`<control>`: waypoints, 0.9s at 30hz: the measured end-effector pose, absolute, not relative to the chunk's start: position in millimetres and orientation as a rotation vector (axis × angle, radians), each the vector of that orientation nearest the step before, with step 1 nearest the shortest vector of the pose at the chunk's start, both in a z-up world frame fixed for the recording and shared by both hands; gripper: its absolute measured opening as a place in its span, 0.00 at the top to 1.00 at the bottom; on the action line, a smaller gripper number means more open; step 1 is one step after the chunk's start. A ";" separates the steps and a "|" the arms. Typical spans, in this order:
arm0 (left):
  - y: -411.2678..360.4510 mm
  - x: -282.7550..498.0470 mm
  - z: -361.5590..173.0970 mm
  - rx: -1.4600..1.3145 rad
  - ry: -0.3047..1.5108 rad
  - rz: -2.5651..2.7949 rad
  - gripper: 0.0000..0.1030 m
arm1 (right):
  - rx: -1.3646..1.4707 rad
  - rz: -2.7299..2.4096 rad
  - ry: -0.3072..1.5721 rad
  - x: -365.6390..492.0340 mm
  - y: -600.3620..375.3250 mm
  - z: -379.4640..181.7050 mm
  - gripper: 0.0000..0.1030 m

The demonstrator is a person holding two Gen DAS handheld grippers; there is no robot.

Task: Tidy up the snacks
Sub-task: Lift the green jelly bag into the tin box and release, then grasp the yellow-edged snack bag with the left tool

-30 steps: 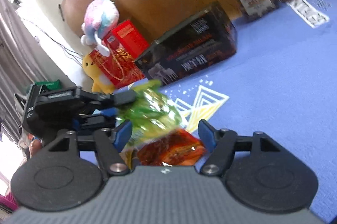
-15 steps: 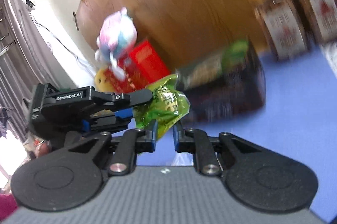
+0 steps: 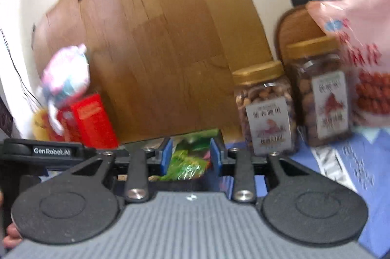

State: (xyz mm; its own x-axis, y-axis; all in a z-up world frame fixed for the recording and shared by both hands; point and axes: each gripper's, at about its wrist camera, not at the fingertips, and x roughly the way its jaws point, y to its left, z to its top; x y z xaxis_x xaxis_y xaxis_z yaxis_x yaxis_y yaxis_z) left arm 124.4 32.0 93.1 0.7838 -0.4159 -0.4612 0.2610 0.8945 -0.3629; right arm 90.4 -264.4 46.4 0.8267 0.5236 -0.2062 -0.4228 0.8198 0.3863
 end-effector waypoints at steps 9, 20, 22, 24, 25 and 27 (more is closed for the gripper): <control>104.6 19.9 52.3 -0.406 0.731 -0.428 0.55 | 0.467 0.978 0.731 30.5 -251.5 -3.3 0.51; 145.4 -68.3 -9.9 -0.746 0.839 -0.402 0.36 | 0.133 1.069 0.769 15.2 -171.5 -8.3 0.51; 143.7 -66.7 -12.2 -0.767 0.818 -0.406 0.34 | 0.089 1.082 0.769 13.5 -161.1 -8.0 0.49; 144.2 -61.4 -14.0 -0.788 0.810 -0.404 0.34 | 0.032 1.103 0.759 3.0 -157.7 -6.7 0.47; 142.7 -58.0 -14.0 -0.789 0.804 -0.403 0.35 | 0.006 1.111 0.746 -1.7 -157.4 -6.3 0.45; 139.9 -54.4 -12.0 -0.759 0.800 -0.398 0.39 | -0.058 1.130 0.716 -13.0 -157.4 -5.7 0.39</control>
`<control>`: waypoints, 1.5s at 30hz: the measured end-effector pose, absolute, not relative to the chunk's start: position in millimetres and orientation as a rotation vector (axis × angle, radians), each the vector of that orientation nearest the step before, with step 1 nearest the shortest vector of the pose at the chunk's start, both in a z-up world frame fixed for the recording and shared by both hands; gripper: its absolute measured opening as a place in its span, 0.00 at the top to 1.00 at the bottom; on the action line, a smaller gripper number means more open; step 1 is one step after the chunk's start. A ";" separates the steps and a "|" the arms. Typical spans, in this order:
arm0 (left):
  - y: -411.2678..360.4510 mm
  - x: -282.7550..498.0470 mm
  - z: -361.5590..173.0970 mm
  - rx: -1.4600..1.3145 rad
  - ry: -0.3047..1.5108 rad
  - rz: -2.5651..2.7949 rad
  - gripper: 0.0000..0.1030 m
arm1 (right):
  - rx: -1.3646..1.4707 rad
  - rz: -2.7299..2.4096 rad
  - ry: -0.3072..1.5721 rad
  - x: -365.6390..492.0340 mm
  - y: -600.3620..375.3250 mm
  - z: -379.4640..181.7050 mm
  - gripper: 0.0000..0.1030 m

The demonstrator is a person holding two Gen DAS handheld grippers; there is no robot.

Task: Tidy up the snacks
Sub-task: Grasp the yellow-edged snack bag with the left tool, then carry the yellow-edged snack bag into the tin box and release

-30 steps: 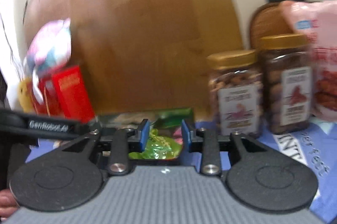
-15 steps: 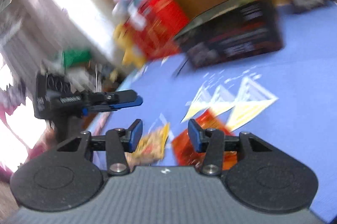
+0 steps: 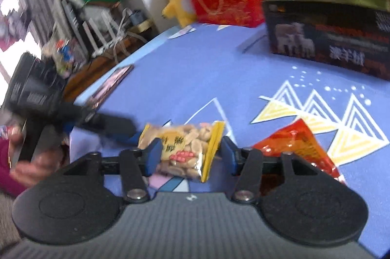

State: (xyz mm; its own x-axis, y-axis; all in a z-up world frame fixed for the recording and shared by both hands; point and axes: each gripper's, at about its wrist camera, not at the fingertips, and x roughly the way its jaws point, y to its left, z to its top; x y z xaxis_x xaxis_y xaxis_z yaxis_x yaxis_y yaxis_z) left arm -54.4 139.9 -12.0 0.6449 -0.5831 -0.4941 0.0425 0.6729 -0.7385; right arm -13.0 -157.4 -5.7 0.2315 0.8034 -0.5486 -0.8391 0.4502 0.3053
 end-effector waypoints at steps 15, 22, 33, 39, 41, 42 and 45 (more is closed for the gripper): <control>110.7 -29.7 -8.9 -0.646 0.812 -0.428 0.73 | -0.292 1.022 0.481 -37.2 -138.8 -14.9 0.64; 104.4 -0.1 21.4 -0.607 0.750 -0.499 0.74 | -0.237 0.946 0.367 -25.2 -145.5 5.9 0.70; 72.3 126.6 93.8 -0.499 0.574 -0.597 0.74 | -0.274 0.655 0.132 76.8 -141.0 49.4 0.70; 52.2 174.4 79.0 -0.379 0.581 -0.331 0.52 | -0.312 0.489 0.163 126.2 -130.1 33.3 0.64; 52.7 170.1 73.0 -0.364 0.585 -0.307 0.52 | -0.265 0.512 0.163 120.6 -139.8 32.2 0.64; 52.9 165.0 71.2 -0.356 0.584 -0.299 0.52 | -0.262 0.511 0.162 116.1 -143.1 31.7 0.64; 54.7 141.7 72.3 -0.346 0.565 -0.270 0.52 | -0.200 0.527 0.181 101.9 -161.6 30.4 0.64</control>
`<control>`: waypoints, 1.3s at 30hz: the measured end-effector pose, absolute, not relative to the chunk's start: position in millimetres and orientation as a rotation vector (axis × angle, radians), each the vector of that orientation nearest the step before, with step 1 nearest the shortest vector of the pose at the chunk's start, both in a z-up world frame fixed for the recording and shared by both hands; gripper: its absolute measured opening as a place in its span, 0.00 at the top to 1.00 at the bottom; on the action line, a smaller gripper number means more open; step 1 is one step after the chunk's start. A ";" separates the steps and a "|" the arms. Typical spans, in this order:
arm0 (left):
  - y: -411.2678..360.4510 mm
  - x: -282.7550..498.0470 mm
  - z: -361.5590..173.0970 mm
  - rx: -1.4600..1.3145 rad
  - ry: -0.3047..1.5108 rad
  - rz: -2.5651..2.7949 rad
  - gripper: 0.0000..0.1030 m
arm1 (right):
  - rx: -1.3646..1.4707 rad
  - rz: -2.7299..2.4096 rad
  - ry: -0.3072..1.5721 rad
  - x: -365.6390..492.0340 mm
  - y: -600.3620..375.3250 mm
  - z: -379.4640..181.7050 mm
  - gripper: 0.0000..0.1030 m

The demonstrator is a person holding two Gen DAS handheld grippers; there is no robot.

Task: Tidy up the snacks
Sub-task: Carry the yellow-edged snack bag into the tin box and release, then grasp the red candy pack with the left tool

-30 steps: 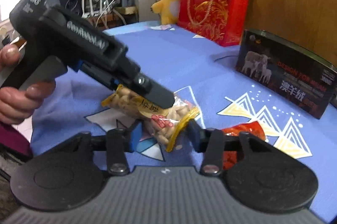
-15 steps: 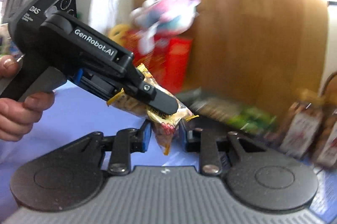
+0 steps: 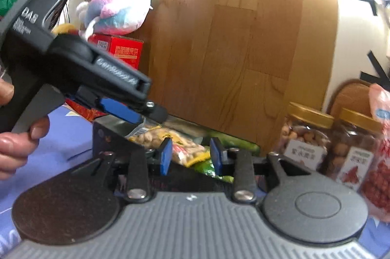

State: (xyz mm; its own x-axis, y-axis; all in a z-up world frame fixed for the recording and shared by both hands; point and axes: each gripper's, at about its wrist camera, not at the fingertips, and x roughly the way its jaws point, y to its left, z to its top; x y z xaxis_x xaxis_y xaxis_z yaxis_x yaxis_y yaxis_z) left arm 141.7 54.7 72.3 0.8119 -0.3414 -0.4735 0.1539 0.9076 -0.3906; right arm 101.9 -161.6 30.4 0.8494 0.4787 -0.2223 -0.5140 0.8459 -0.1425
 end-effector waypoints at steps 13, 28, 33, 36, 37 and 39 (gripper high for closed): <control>51.8 34.1 16.3 -0.442 0.884 -0.592 0.51 | 0.505 0.708 0.760 11.9 -295.8 -35.1 0.67; 51.5 23.0 -16.5 -0.724 0.924 -0.688 0.59 | 0.399 0.744 0.670 -4.0 -257.7 -35.7 0.65; 64.6 30.0 -28.2 -0.808 0.938 -0.634 0.82 | 0.404 0.767 0.665 -4.1 -261.0 -35.9 0.58; 73.5 30.8 -27.9 -0.877 0.904 -0.676 0.86 | 0.376 0.806 0.646 -9.5 -258.0 -33.4 0.43; 75.3 31.3 -26.7 -0.900 0.894 -0.696 0.87 | 0.356 0.815 0.639 -11.4 -255.1 -32.3 0.38; 76.5 31.7 -22.5 -0.894 0.877 -0.699 0.87 | 0.304 0.822 0.630 -13.0 -246.8 -30.4 0.37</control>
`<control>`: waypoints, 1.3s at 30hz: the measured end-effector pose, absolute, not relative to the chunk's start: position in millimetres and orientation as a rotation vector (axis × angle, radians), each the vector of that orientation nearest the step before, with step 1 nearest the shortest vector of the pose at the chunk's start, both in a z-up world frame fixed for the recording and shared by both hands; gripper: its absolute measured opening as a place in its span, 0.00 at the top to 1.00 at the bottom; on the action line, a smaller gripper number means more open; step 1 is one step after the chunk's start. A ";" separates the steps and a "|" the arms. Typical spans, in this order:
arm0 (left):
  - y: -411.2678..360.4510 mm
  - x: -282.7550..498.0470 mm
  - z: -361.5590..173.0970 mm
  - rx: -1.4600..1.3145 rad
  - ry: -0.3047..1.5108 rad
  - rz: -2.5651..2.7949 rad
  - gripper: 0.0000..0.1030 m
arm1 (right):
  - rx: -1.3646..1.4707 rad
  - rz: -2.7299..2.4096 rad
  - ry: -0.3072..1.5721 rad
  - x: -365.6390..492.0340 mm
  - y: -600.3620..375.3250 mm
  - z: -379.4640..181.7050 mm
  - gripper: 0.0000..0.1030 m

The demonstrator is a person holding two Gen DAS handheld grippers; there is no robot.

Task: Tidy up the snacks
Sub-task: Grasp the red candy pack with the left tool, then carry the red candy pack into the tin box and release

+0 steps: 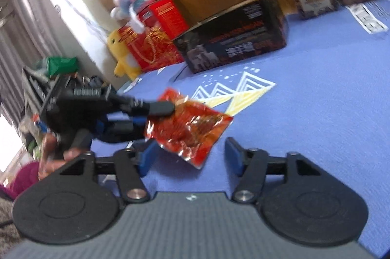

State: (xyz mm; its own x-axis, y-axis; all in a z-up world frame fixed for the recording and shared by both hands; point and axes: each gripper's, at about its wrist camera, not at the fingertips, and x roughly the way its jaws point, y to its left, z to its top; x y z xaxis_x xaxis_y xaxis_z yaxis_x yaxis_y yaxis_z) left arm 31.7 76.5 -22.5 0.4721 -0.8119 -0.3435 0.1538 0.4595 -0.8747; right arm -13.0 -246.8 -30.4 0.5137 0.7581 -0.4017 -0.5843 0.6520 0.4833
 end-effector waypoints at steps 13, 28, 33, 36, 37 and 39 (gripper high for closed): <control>75.0 50.4 16.2 -0.827 0.805 -0.737 0.85 | 0.197 0.852 0.550 5.0 -215.2 -14.1 0.57; 59.1 186.1 82.5 -0.686 0.639 -0.712 0.84 | -0.004 0.595 0.231 120.3 -188.1 35.7 0.59; 33.8 217.5 50.9 -0.521 0.755 -0.487 0.83 | 0.096 0.521 0.257 137.4 -211.1 14.4 0.59; 28.2 212.3 53.0 -0.499 0.719 -0.467 0.83 | 0.066 0.517 0.230 134.9 -214.6 12.5 0.58; 24.9 209.0 56.2 -0.480 0.708 -0.458 0.81 | 0.070 0.524 0.231 134.5 -212.9 11.6 0.58; 19.3 202.2 62.5 -0.438 0.693 -0.437 0.79 | 0.069 0.540 0.229 132.3 -213.8 11.2 0.58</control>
State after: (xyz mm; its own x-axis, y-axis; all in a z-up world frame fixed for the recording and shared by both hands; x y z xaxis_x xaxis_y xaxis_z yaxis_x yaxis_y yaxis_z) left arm 202.2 19.3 62.5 0.6877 -0.5178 -0.5088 0.2353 0.8220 -0.5185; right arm 132.3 -213.8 11.2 0.8331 0.5166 -0.1974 -0.5012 0.8562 0.1254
